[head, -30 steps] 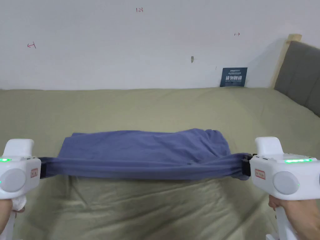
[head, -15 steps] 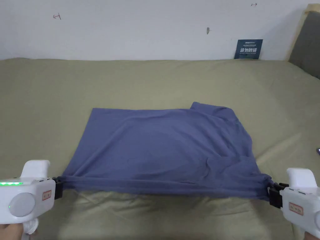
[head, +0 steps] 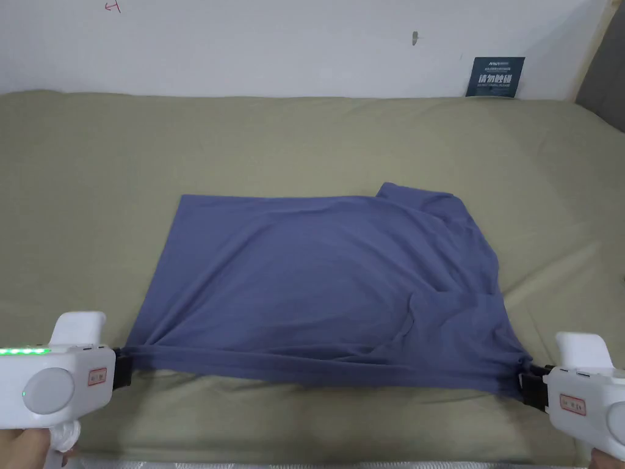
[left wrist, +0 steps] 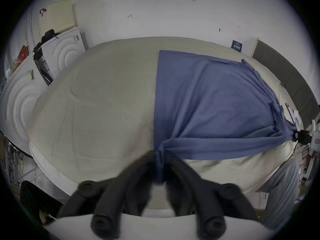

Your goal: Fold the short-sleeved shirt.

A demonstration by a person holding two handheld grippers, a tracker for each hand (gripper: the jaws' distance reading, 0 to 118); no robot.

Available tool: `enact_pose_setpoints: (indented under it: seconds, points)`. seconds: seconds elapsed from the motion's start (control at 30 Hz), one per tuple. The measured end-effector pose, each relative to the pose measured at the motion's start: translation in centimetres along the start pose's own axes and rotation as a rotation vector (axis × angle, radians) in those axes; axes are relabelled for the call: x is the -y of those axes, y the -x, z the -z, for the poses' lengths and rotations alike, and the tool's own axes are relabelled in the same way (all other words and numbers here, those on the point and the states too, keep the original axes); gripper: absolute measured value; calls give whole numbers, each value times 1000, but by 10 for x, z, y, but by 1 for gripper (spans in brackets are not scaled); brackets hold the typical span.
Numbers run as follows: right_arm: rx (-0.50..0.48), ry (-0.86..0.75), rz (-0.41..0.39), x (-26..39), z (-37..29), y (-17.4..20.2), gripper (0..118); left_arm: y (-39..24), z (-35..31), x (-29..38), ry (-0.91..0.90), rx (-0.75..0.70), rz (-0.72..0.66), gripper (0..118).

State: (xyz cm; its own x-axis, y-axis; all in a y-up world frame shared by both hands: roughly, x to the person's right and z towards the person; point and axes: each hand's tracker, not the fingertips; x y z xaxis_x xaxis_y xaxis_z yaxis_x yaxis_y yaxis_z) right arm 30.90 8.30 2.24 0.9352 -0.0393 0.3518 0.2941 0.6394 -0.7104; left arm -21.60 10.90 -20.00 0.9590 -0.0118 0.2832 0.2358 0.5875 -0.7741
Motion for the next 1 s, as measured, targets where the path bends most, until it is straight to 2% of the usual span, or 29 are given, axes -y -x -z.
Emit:
enact_pose_setpoints:
  seconds: [0.03, 0.07, 0.13, 0.2, 0.23, 0.27, 0.3, 0.33, 0.37, 0.4, 0.43, 0.5, 0.67, 0.7, 0.73, 0.77, 0.8, 0.83, 0.93, 0.97, 1.0]
  points:
    - [6, 2, 1, -1, -1, 0, 96, -1, -2, 0, 9, 3, 0, 94]
    - [13, 6, 10, -1, -2, -2, 118, 0, -3, 1, 6, 14, -3, 118]
    - [-19, -21, 43, 3, -12, -5, 104, 2, -12, 3, -12, 13, -12, 114]
    - [11, -25, 36, 0, -23, -10, 104, 3, -25, 3, -40, 4, -11, 111]
    - [13, -29, 47, 1, -26, -13, 102, 5, -29, 3, -46, 2, -16, 103]
    - [21, -41, 61, 2, -30, -15, 89, 6, -34, 4, -54, -6, -26, 73]
    - [24, -43, 64, 3, -34, -17, 64, 7, -41, 6, -67, -8, -35, 30]
    - [22, -47, 64, 4, -41, -19, 23, 8, -46, 7, -76, -2, -34, 0]
    - [28, -57, 65, 5, -45, -21, 9, 9, -49, 8, -77, -4, -32, 0]
    - [40, -69, 65, 8, -47, -21, 9, 8, -50, 11, -75, -9, -32, 0]
    - [52, -66, 64, 10, -47, -21, 0, 9, -50, 13, -73, -16, -31, 0]
    - [12, -43, 71, 13, -57, -20, 0, 8, -47, 15, -11, 34, -30, 0]
    - [36, -21, 40, 17, -51, -15, 0, 6, -35, 19, 13, 28, -6, 0]
    - [37, -20, 43, 16, -51, -15, 0, 10, -31, 19, 19, 38, -24, 5]
    - [35, -20, 50, 16, -50, -14, 0, 11, -29, 16, 15, 37, -37, 26]
    - [31, -19, 53, 14, -50, -14, 0, 10, -25, 13, 11, 28, -36, 80]
    - [30, -17, 52, 12, -49, -13, 0, 10, -17, 8, 12, -2, -29, 117]
    - [31, -15, 49, 11, -49, -12, 0, 12, -10, 8, 29, -21, -16, 118]
    - [31, -3, 28, 7, -42, -11, 0, 17, 10, -1, 33, -25, -18, 109]
    - [32, 3, 18, 5, -41, -10, 0, 19, 14, -1, 36, -16, -28, 102]
    - [32, 8, 10, 6, -32, -15, 0, 20, 18, -2, 36, 0, -40, 89]
